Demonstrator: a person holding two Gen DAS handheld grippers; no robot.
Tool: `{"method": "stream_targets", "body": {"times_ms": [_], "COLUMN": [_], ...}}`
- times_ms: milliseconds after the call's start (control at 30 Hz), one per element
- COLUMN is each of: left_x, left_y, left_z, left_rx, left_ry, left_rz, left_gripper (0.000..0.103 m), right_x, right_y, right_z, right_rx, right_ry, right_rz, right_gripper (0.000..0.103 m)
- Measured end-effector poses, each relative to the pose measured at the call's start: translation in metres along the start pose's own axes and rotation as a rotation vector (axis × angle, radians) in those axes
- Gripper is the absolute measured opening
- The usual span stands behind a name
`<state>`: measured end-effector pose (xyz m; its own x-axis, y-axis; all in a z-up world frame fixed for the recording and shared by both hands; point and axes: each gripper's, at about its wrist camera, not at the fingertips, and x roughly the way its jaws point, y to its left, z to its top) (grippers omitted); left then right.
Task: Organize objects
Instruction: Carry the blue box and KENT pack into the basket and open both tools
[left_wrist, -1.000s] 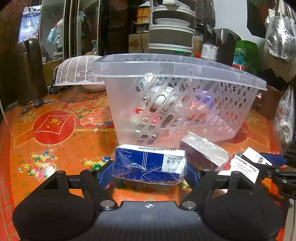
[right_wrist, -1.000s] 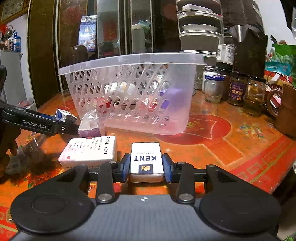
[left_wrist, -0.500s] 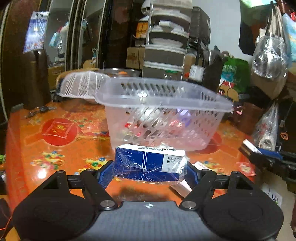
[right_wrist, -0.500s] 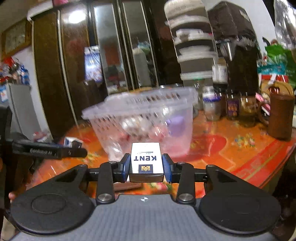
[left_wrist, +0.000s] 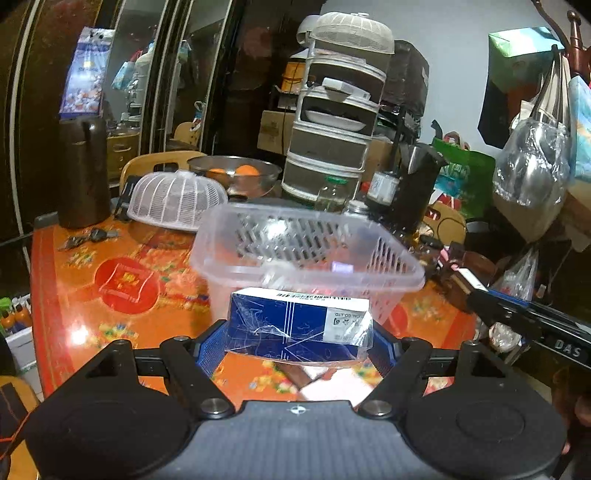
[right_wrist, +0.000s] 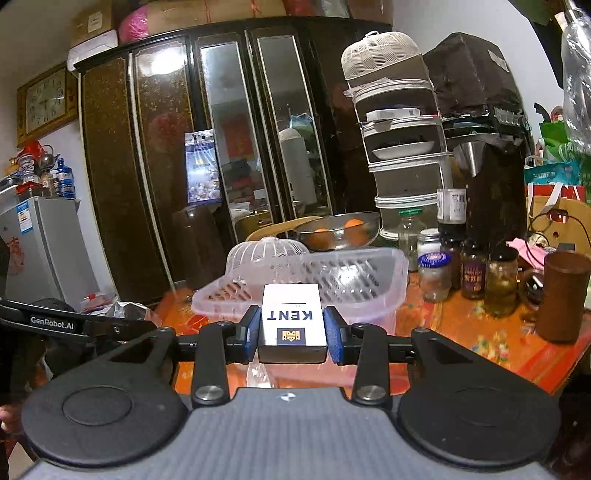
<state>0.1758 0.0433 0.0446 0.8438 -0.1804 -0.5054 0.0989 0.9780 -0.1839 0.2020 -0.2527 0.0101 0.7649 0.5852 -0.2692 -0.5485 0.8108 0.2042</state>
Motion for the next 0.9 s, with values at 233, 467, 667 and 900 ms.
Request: {"method": "stream_targets", "body": {"times_ms": [233, 467, 667, 900], "left_x": [0.044, 0.12, 0.144, 0.167], "left_y": [-0.017, -0.003, 0.011, 0.016], "left_z": [0.062, 0.09, 0.084, 0.079], "left_rx": [0.0, -0.019, -0.046, -0.034], "left_ry": [-0.023, 0.111, 0.151, 0.195], "left_rz": [0.017, 0.008, 0.045, 0.046], "left_gripper": [0.08, 0.08, 0.08, 0.08], "right_x": [0.052, 0.126, 0.161, 0.182], "right_y": [0.005, -0.008, -0.02, -0.026], "right_z": [0.044, 0.061, 0.05, 0.044], "right_rx": [-0.043, -0.076, -0.057, -0.041], "right_ry": [0.059, 0.217, 0.322, 0.368], "right_rz": [-0.061, -0.139, -0.149, -0.151], "right_gripper": [0.04, 0.04, 0.04, 0.04]}}
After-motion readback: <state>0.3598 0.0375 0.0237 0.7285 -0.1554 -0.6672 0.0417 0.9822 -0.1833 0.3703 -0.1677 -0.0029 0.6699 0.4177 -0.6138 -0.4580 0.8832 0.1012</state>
